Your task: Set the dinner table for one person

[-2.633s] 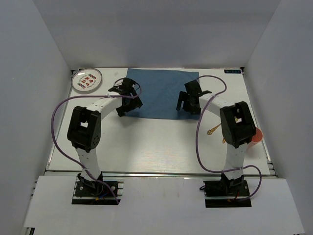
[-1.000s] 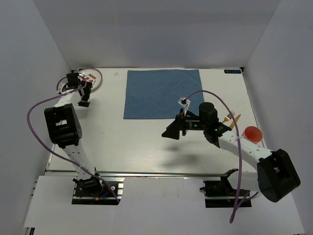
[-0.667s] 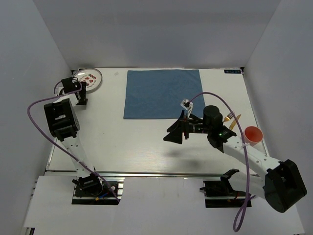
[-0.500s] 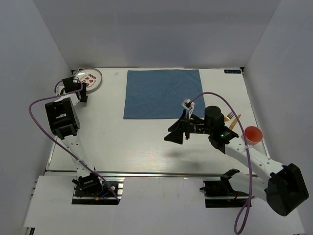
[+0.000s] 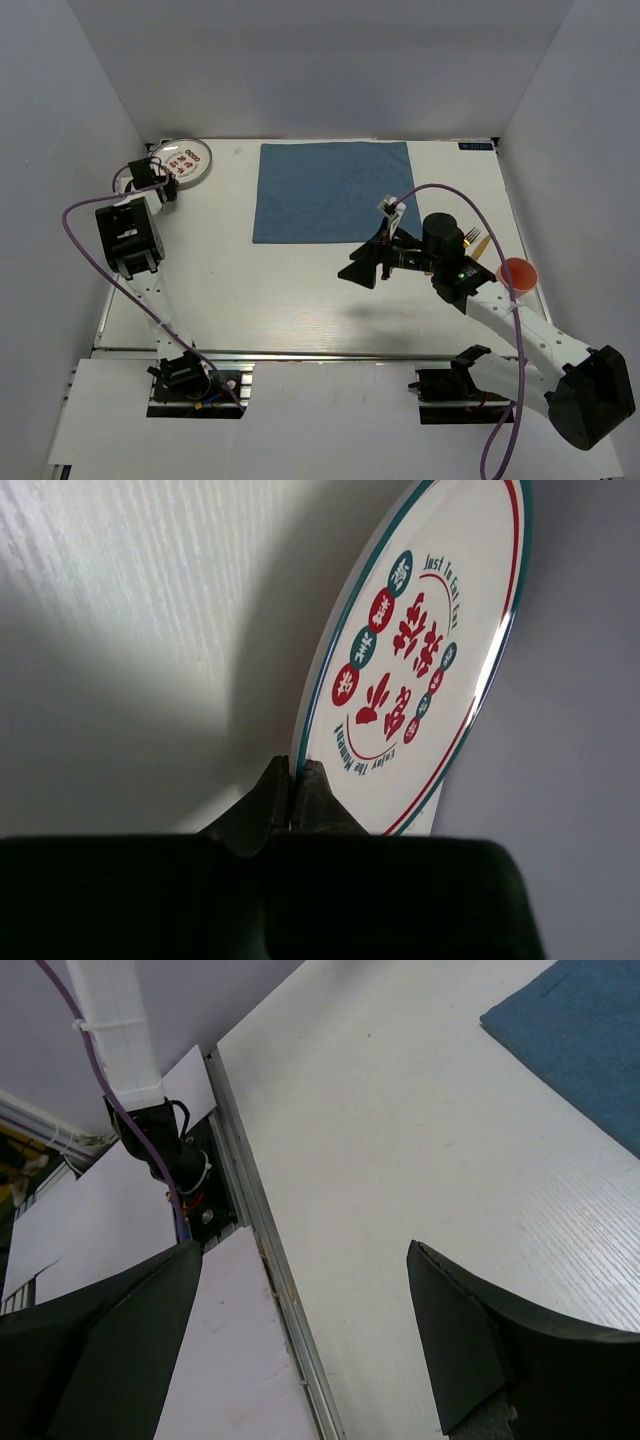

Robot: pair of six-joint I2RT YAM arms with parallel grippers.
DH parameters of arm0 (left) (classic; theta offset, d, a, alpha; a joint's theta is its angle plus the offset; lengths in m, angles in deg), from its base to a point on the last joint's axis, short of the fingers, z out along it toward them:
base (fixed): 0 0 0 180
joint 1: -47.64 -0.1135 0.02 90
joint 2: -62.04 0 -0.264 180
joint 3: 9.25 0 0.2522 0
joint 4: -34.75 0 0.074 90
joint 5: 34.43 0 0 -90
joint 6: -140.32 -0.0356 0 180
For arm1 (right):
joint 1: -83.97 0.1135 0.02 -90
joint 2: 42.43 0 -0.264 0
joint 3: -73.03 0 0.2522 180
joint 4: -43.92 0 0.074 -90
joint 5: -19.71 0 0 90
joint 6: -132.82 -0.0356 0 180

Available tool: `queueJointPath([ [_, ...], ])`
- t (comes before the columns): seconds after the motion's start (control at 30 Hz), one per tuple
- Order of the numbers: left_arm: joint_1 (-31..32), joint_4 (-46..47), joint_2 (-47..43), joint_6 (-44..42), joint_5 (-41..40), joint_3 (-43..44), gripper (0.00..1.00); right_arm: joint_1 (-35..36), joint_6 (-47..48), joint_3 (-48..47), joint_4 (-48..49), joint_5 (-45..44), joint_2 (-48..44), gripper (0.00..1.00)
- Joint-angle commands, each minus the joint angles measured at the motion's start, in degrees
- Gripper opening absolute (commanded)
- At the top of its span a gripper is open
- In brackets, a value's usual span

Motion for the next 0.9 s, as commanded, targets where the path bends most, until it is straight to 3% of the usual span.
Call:
queueJointPath([
  [0.0,-0.13,-1.35,-4.35,-0.19,0.07,-4.5,0.0,-0.14,1.13,-2.19,-1.47,-1.98,-2.53,0.89],
  [0.07,-0.13,0.24,-6.64,-0.27,3.58,-6.35,0.0,-0.05,0.78,-2.1,-2.17,-2.68,-4.11,0.88],
  [0.3,0.57,22.2,-21.66,-0.1,10.18,-22.34,0.0,-0.05,-0.19,-0.44,-5.16,-5.67,-9.91,0.88],
  [0.43,3.99,22.66,-29.84,-2.38,11.41,-26.31,0.0,-0.14,0.42,0.36,-8.66,-9.53,-14.04,0.88],
  [0.5,5.93,22.05,-31.08,-4.14,13.07,-27.37,0.0,-0.23,0.51,0.18,-11.91,-17.22,-16.06,0.89],
  [0.63,12.07,17.93,-28.38,-7.65,21.3,-22.64,0.0,-0.32,-5.35,-3.41,-21.31,-33.42,-15.2,0.89],
  [0.7,16.73,13.73,-22.58,-10.29,25.72,-15.55,0.0,-0.58,-8.53,-4.56,-23.35,-39.82,-13.97,0.89],
  [0.87,25.34,4.93,-14.32,-16.0,27.41,-3.93,0.0,-0.76,-13.28,-2.02,-20.81,-40.13,-16.15,0.89],
])
